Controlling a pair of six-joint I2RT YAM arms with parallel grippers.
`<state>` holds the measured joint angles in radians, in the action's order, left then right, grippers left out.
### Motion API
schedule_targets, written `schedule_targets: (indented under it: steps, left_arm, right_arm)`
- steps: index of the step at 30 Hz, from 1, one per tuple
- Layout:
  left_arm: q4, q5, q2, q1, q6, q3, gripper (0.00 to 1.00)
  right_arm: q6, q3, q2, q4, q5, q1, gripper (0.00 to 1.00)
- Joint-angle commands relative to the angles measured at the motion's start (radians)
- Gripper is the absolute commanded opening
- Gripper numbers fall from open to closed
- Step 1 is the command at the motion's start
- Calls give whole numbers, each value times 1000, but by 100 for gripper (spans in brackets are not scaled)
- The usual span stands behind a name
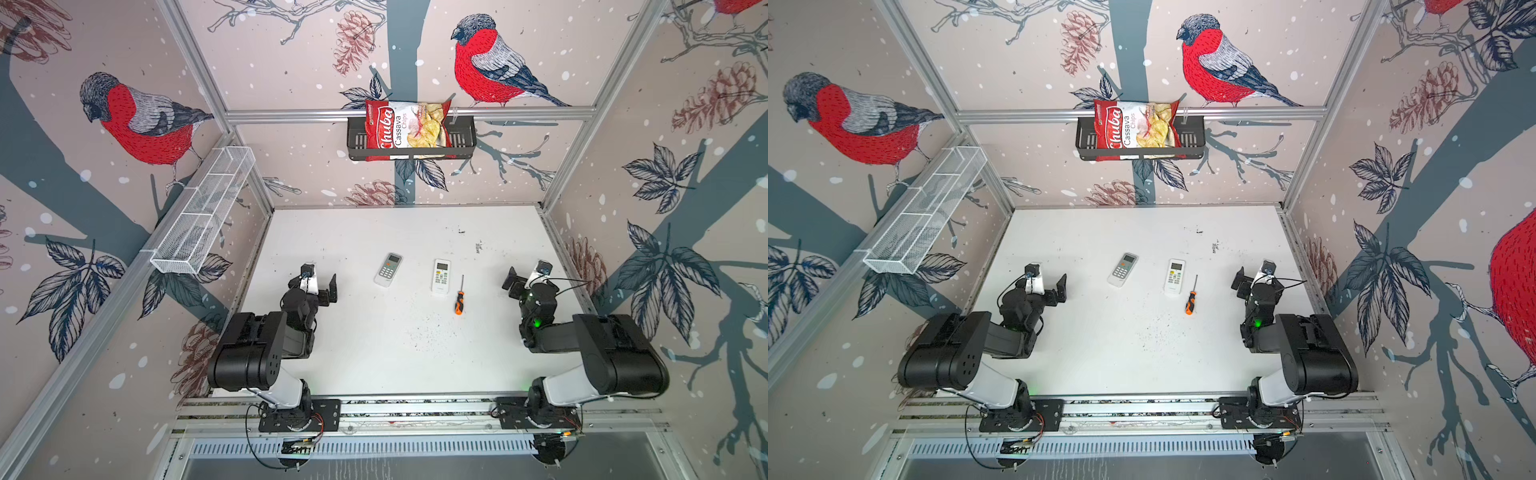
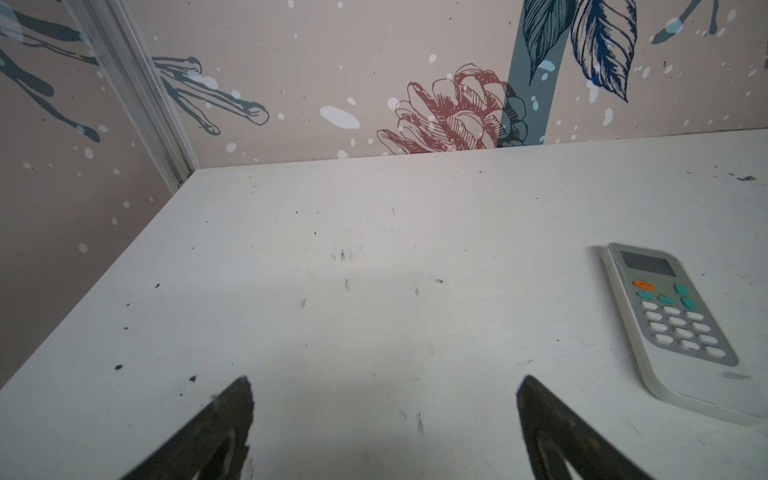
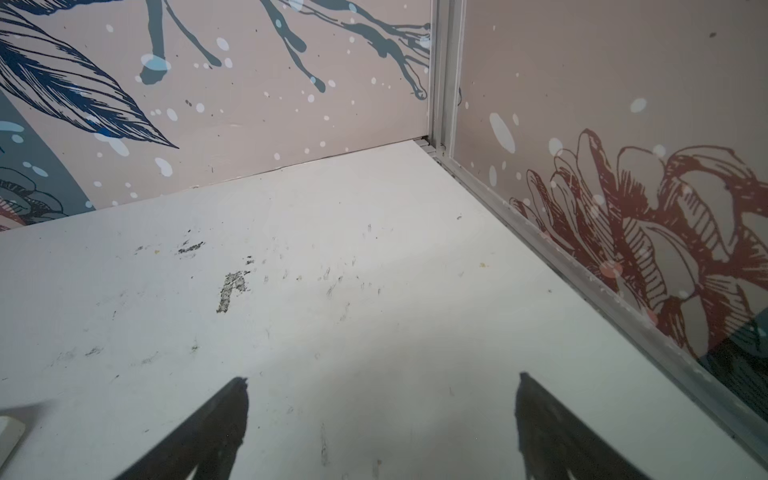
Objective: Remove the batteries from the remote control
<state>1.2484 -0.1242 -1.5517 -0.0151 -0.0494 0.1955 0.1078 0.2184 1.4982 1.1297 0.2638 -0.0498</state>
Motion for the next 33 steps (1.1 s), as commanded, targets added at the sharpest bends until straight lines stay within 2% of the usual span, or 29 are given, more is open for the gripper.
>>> schedule_targets:
  steps: [1,32,33]
  left_arm:
    - [115,-13,-5,-3,13,6,98]
    - [111,-14,-2,-9,21,9,98]
    - [54,1,31,-7,23,26,98]
  right_arm:
    - [-13,7,5,91,25,2,99]
    - [-13,8,2,89,16,5,99]
    - [-17,6,0,100,29,-1,100]
